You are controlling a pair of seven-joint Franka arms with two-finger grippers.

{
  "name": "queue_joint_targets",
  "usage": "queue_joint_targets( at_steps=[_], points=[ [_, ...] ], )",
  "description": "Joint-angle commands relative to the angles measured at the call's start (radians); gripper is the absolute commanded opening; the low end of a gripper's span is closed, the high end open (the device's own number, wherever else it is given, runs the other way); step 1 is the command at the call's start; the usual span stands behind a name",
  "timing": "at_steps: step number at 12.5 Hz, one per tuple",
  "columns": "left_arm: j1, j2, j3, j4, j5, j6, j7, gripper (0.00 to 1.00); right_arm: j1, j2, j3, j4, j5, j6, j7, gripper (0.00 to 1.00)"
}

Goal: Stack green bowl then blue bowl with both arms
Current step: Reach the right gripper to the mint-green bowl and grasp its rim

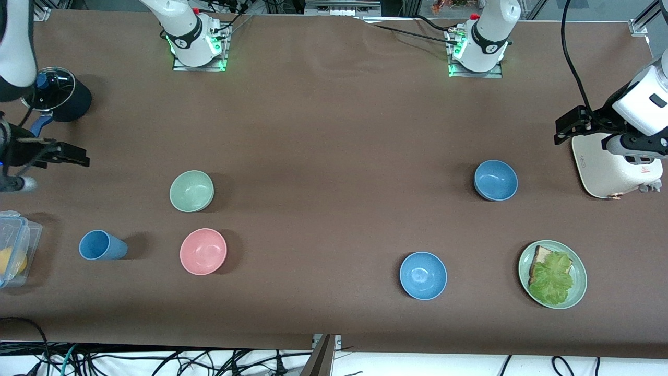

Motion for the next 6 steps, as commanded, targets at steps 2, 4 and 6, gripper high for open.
queue_joint_targets(
  at_steps=[2, 4, 6],
  points=[
    [-0.002, -0.006, 0.003, 0.0, -0.005, -0.011, -0.003, 1.0, 0.002, 0.106, 0.002, -0.007, 0.107, 0.085, 0.019, 0.99],
    [-0.002, -0.006, 0.003, 0.0, -0.005, -0.011, -0.003, 1.0, -0.001, 0.149, -0.003, -0.042, 0.187, 0.126, 0.02, 0.99],
    [-0.002, -0.006, 0.003, 0.0, -0.005, -0.011, -0.003, 1.0, -0.004, 0.15, -0.003, -0.14, 0.227, 0.238, 0.022, 0.99]
  ],
)
